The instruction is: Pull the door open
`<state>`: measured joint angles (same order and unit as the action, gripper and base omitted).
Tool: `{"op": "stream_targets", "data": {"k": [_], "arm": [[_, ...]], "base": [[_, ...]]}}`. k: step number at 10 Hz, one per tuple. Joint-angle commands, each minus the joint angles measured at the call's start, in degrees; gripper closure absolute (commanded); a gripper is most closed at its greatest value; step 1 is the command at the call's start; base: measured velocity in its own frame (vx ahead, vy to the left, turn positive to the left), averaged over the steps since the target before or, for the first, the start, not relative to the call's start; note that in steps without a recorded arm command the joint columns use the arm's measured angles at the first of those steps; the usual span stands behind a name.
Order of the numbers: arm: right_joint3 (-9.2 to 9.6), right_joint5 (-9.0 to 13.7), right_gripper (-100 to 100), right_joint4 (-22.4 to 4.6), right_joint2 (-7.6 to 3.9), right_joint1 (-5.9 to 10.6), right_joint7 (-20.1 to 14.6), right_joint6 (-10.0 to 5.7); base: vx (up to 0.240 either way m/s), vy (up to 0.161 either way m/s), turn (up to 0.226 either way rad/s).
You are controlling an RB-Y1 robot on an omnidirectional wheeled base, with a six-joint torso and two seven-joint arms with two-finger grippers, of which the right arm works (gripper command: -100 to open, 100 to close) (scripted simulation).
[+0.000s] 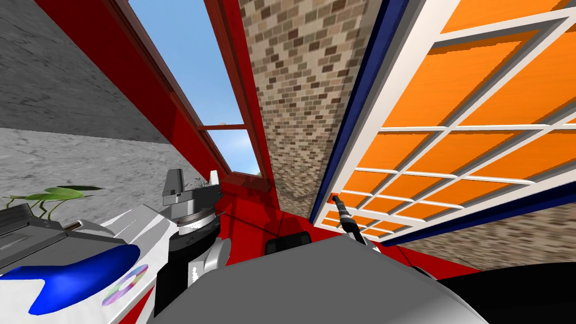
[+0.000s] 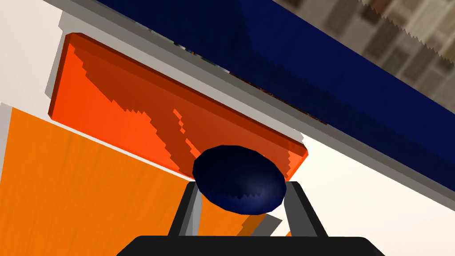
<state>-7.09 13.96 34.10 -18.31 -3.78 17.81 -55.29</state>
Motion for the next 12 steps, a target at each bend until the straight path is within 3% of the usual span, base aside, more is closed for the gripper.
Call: {"op": "stream_targets", "data": {"k": [1,6,12], "arm": [[0.41,0.6,100,0.1,0.34,0.04,-2.9,0.35],[0.82,1.4,100,0.1,0.46,0.34,-8.6,0.58],[1.64,3.0,100,0.2,0.70,0.93,-18.1,1.04]], "base": [[-0.050,-0.023,0.050],[-0.038,-0.012,0.026],[-0.041,-0.013,0.031]]}}
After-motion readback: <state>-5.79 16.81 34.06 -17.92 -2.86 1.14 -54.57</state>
